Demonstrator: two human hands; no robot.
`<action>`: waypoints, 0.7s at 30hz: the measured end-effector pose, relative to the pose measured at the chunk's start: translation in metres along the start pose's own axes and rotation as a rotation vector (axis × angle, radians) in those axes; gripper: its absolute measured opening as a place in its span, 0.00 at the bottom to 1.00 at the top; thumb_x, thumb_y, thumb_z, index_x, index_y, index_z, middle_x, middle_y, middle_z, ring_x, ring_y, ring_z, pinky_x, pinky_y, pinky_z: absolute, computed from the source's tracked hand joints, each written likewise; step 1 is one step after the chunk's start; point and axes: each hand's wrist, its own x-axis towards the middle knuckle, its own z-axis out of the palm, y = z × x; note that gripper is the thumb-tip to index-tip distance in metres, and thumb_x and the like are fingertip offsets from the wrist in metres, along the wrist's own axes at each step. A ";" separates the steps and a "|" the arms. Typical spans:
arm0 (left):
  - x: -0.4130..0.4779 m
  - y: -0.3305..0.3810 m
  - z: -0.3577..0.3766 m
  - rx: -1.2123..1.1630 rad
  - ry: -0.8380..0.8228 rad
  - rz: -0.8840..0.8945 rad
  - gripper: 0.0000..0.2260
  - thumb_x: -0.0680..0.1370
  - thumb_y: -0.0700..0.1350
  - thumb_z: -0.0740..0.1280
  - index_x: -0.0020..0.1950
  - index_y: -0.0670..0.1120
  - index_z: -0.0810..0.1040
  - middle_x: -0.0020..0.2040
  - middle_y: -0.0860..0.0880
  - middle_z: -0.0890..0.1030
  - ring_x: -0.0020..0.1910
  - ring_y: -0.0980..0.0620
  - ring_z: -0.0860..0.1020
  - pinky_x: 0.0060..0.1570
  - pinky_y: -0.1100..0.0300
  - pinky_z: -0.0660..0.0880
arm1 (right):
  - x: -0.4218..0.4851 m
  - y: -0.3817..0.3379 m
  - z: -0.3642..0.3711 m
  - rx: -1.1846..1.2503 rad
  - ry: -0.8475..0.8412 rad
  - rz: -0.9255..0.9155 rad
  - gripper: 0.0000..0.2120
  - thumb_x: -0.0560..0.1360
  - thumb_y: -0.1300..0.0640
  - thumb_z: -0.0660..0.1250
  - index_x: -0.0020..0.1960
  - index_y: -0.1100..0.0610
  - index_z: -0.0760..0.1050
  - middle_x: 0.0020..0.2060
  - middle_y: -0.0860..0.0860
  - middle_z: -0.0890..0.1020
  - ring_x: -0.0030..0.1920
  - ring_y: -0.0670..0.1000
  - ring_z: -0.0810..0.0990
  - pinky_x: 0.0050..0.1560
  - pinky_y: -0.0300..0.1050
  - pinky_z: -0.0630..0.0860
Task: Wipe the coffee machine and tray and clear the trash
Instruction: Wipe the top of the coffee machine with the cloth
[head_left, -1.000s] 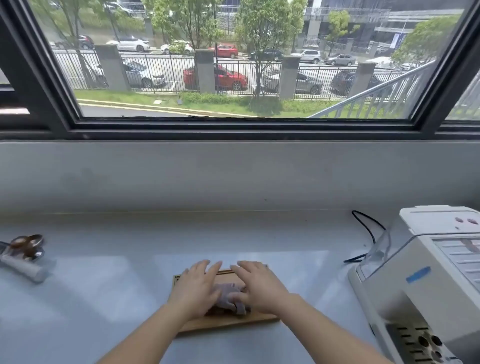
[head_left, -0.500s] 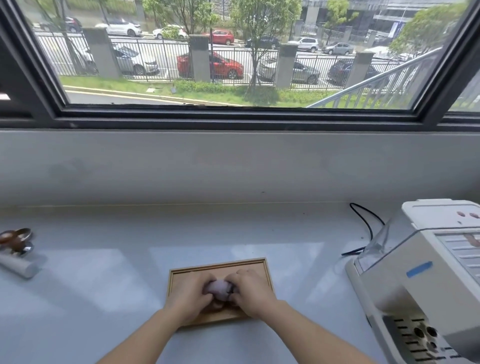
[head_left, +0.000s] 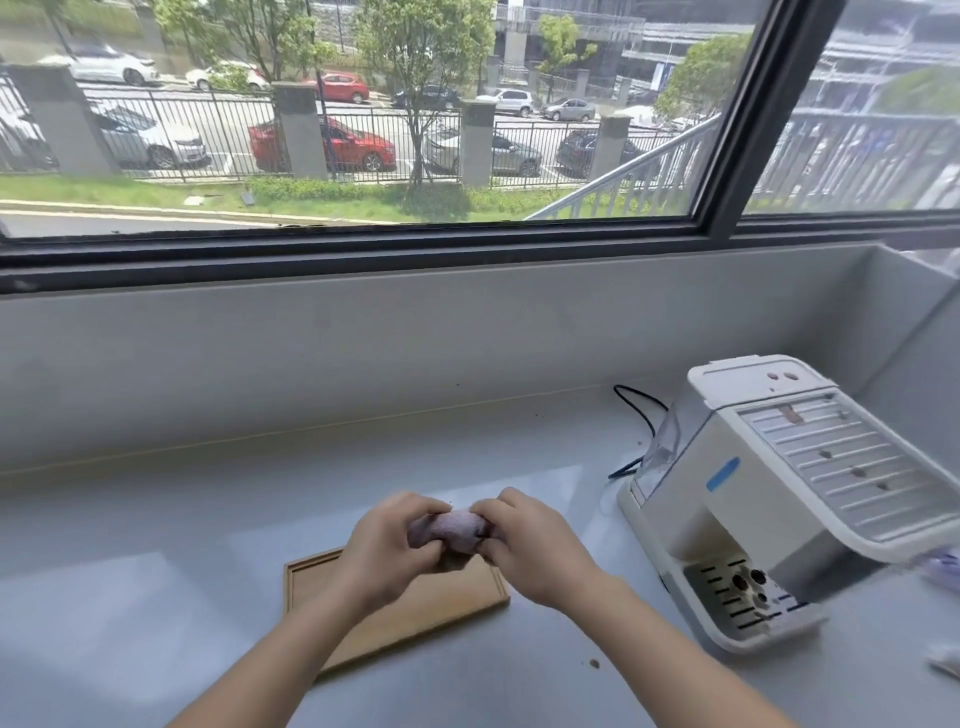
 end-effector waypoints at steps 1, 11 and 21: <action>0.002 0.009 0.000 -0.005 0.014 0.036 0.16 0.69 0.38 0.72 0.55 0.53 0.82 0.47 0.54 0.80 0.48 0.56 0.77 0.49 0.64 0.72 | -0.007 -0.001 -0.009 -0.020 0.050 0.005 0.12 0.75 0.54 0.63 0.58 0.48 0.75 0.47 0.50 0.75 0.50 0.55 0.74 0.49 0.49 0.72; 0.009 0.111 0.022 -0.104 0.043 0.364 0.15 0.69 0.38 0.74 0.54 0.51 0.83 0.47 0.55 0.80 0.47 0.57 0.79 0.48 0.58 0.75 | -0.095 0.003 -0.087 -0.144 0.391 0.148 0.15 0.77 0.56 0.63 0.63 0.50 0.74 0.50 0.51 0.76 0.53 0.56 0.73 0.51 0.49 0.72; 0.020 0.237 0.083 -0.249 0.158 0.538 0.16 0.69 0.42 0.72 0.55 0.54 0.81 0.49 0.58 0.80 0.50 0.57 0.79 0.47 0.63 0.75 | -0.170 0.048 -0.186 -0.178 0.652 0.161 0.18 0.74 0.61 0.66 0.61 0.47 0.77 0.46 0.50 0.76 0.49 0.56 0.75 0.51 0.52 0.74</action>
